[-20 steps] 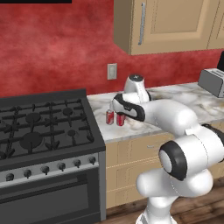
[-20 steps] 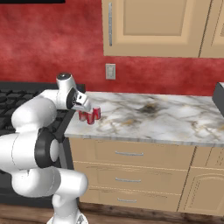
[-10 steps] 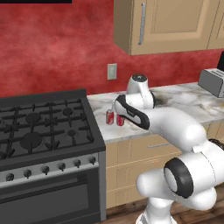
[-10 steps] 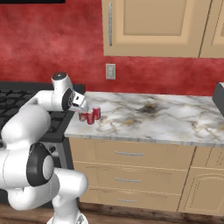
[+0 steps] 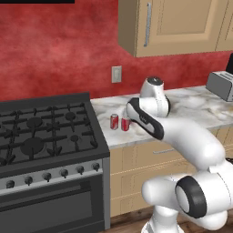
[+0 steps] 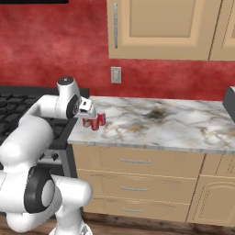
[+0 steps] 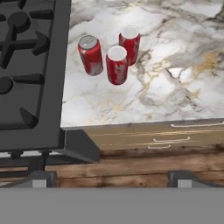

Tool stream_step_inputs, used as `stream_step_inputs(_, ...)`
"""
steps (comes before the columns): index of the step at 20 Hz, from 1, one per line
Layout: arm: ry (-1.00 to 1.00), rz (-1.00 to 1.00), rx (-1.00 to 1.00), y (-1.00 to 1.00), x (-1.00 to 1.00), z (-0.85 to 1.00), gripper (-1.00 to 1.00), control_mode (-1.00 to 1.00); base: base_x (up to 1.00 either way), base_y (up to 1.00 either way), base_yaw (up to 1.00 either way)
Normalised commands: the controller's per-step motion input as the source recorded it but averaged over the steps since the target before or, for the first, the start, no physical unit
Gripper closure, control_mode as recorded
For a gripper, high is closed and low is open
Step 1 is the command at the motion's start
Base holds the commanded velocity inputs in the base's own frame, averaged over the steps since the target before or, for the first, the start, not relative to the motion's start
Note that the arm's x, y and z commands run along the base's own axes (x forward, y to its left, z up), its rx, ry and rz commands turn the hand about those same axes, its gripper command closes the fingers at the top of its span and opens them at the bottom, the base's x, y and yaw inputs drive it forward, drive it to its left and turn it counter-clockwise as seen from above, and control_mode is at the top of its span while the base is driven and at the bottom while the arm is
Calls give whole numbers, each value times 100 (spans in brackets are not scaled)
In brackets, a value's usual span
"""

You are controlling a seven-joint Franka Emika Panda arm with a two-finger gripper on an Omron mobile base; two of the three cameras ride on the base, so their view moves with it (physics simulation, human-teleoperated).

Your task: Four empty soda cans are scattered around the kitchen. Gather all the cans and cluster them next to the stove for recycling.

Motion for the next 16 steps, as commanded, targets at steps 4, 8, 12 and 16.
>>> stream_step_inputs(4, -3, 13, -1, -12, -36, 4, -100, -100, 0, 0, 0)
stream_step_inputs(8, -5, 2, -9, -2, -22, 1, -100, -100, 0, 0, 0)
stream_step_inputs(12, 0, 0, -8, 0, -3, 0, -100, -100, 0, 0, 0)
stream_step_inputs(16, 0, 0, -2, 1, 0, 0, -100, -100, 0, 0, 0)
